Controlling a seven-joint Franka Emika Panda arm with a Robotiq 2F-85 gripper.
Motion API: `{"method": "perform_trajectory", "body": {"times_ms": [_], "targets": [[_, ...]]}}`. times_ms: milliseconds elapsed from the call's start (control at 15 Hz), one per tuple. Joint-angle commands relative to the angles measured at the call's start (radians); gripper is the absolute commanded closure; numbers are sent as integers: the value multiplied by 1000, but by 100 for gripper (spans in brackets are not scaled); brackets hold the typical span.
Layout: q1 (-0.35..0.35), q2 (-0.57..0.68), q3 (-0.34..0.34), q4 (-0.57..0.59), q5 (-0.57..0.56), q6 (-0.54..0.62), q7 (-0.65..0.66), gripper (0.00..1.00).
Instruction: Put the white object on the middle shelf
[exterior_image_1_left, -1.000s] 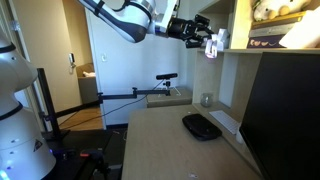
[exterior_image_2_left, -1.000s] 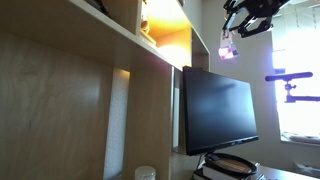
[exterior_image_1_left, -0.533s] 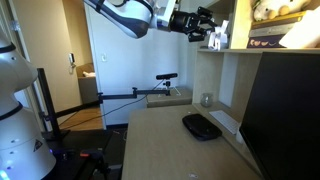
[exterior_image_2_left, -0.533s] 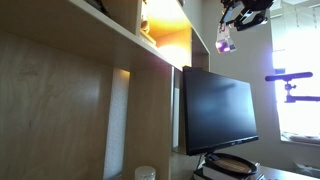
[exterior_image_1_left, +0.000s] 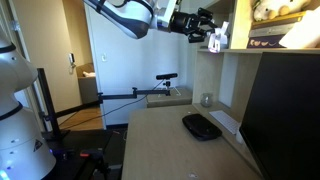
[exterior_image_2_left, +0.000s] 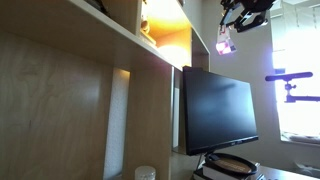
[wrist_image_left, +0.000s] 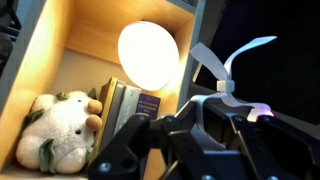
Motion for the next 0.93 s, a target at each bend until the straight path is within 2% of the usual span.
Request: {"method": "perform_trajectory", "body": {"times_ms": [0, 400, 867], "targets": [[-11, 20, -3, 31, 31, 4, -23, 97], [-31, 42, -21, 81, 61, 13, -49, 97], [-34, 90, -16, 193, 118, 3, -151, 97]]}}
